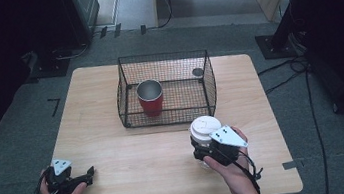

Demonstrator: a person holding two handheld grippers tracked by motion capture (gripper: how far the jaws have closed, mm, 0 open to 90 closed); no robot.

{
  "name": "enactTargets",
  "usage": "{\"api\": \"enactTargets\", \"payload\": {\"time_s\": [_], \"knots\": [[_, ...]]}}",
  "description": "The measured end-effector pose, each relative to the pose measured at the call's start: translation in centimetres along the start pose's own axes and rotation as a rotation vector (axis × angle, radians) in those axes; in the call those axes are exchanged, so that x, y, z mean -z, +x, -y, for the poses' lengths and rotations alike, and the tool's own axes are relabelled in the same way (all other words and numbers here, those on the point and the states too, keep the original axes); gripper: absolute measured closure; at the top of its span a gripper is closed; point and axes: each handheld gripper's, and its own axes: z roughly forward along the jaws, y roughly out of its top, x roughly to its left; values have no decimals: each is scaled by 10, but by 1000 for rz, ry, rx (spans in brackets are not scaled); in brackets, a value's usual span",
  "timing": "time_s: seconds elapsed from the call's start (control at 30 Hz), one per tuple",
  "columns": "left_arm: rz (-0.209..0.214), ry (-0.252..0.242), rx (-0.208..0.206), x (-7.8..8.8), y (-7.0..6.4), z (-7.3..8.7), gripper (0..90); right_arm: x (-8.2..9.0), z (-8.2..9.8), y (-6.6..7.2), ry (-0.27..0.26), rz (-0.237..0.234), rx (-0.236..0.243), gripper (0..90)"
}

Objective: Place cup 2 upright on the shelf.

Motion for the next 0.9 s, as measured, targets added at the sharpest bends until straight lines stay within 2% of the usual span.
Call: {"api": "enactTargets", "payload": {"time_s": [0.57,0.73,0.9], "knots": [[0,0,0,0,0,0,38,8,-19,3,-59,-17,17,158],[2,-2,2,0,0,0,39,6,-28,5,-84,-13,-7,158],[2,-1,1,0,0,0,39,5,-34,9,-113,-16,0,158]]}}
